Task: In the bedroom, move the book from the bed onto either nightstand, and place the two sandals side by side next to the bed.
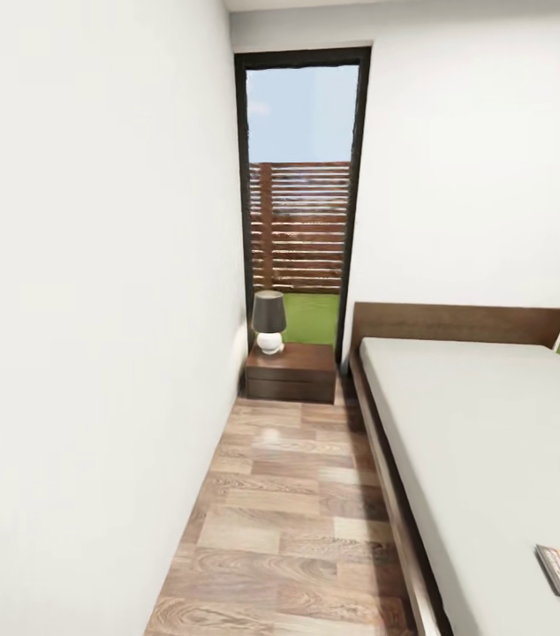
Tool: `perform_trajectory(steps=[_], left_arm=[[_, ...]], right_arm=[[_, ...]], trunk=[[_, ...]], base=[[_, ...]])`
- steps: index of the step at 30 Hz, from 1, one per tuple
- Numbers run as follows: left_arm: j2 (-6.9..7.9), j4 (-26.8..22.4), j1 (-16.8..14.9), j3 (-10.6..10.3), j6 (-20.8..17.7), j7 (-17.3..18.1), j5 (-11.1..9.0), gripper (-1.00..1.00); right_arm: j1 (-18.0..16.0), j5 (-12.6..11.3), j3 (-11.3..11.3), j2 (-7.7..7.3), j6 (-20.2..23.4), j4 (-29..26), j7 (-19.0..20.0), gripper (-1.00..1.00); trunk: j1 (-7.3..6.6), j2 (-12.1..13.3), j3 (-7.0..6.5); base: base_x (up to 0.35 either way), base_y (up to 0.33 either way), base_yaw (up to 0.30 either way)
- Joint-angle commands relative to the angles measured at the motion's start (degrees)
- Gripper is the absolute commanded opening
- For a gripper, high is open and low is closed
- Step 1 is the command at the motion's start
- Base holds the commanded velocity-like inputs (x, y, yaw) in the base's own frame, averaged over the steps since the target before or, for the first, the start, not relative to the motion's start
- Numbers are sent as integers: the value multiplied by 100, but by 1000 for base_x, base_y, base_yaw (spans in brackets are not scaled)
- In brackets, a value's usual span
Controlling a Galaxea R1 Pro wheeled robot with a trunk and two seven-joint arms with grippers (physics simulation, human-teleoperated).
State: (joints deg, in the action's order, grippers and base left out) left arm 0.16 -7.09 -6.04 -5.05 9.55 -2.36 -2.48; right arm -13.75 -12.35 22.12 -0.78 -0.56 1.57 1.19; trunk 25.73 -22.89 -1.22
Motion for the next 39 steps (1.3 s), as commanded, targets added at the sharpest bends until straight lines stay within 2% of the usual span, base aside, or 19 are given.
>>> perform_trajectory(steps=[1,17,30,39], left_arm=[[1,6,-2,-49,19,-24,-26,100],[1,6,-2,-49,19,-26,-21,100],[1,6,-2,-49,20,-26,-23,100],[1,6,-2,-49,21,-25,-24,100]], right_arm=[[-5,-57,50,3,-6,12,12,100],[-5,-62,47,-7,-6,18,-15,100],[-5,-73,47,-10,-6,13,-15,100],[-5,-67,47,-2,-6,10,-14,100]], trunk=[[5,-3,2],[5,-3,2],[5,-3,2],[5,-3,2]], base=[[313,148,-2],[338,100,-8],[348,78,-166],[319,78,-61]])
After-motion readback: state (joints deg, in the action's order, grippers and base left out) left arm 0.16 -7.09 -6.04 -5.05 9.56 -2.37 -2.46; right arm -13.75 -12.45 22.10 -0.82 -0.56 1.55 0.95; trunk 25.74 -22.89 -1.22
